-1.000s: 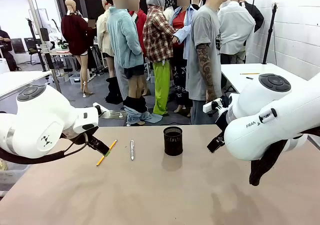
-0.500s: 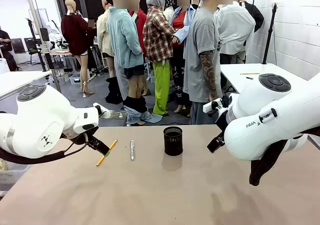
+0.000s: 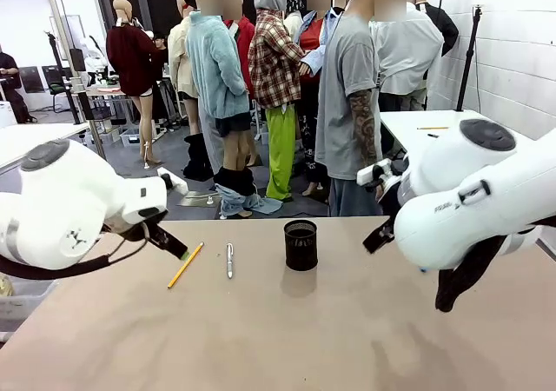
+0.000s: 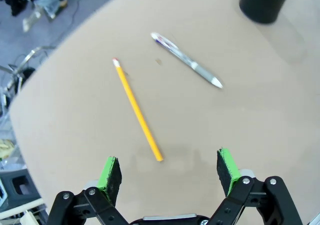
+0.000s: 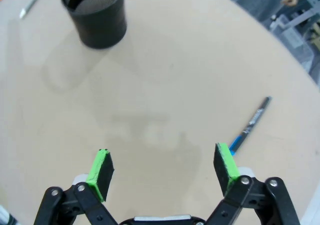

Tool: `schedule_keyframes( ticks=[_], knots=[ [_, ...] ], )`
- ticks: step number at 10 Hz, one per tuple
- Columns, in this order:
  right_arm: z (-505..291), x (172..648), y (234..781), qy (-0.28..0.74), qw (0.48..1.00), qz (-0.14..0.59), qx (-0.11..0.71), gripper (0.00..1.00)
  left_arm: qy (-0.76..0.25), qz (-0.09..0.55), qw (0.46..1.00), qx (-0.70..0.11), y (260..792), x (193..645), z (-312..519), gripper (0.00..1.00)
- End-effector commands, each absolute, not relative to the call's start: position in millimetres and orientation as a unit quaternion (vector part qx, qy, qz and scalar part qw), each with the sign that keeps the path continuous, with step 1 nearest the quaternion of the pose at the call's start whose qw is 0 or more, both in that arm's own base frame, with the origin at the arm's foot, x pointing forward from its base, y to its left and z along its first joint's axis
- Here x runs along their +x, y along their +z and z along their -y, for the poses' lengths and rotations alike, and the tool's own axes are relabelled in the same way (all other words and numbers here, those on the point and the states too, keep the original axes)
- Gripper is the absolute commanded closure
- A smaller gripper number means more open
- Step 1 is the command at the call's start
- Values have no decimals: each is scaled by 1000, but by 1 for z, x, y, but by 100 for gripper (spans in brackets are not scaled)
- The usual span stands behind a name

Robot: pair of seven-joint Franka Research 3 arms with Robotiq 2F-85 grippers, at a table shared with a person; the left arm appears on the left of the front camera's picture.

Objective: Place the pens into the pen holder.
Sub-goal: Pick up a writing instrument from the table and place it into the Pen holder.

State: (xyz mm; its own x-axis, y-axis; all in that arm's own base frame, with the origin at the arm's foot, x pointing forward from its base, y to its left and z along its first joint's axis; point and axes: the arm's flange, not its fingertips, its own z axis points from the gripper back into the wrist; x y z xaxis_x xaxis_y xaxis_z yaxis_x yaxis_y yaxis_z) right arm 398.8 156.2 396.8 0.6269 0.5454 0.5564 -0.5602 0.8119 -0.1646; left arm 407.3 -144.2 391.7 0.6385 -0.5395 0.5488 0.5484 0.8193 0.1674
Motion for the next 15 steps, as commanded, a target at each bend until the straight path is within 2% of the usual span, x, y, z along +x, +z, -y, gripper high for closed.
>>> schedule_keyframes(
  ticks=[1, 3, 6, 7, 8, 10, 11, 13, 15],
  knots=[
    [-99, 377, 438, 270, 891, 365, 2, 0, -299, 371, 880, -7, 430, 385, 86, 0],
    [-19, 340, 472, 194, 893, 405, -40, 0, -250, 420, 872, 15, 470, 343, 14, 0],
    [84, 276, 489, 64, 892, 441, -75, 0, -160, 419, 887, 114, 491, 260, -79, 0],
    [103, 253, 485, 28, 889, 450, -81, 0, -120, 431, 889, 99, 488, 232, -108, 0],
    [112, 238, 476, 5, 890, 449, -77, 0, -55, 422, 899, 104, 477, 216, -131, 0],
    [112, 230, 462, -6, 892, 446, -67, 0, -37, 419, 903, 85, 463, 214, -145, 0],
    [106, 242, 467, 8, 891, 448, -68, 0, -55, 423, 899, 94, 573, 290, -182, 0],
    [70, 294, 486, 69, 900, 424, -78, 0, -55, 423, 899, 94, 573, 290, -182, 0],
    [14, 367, 485, 150, 918, 357, -87, 0, -55, 423, 899, 94, 573, 290, -182, 0]
  ],
)
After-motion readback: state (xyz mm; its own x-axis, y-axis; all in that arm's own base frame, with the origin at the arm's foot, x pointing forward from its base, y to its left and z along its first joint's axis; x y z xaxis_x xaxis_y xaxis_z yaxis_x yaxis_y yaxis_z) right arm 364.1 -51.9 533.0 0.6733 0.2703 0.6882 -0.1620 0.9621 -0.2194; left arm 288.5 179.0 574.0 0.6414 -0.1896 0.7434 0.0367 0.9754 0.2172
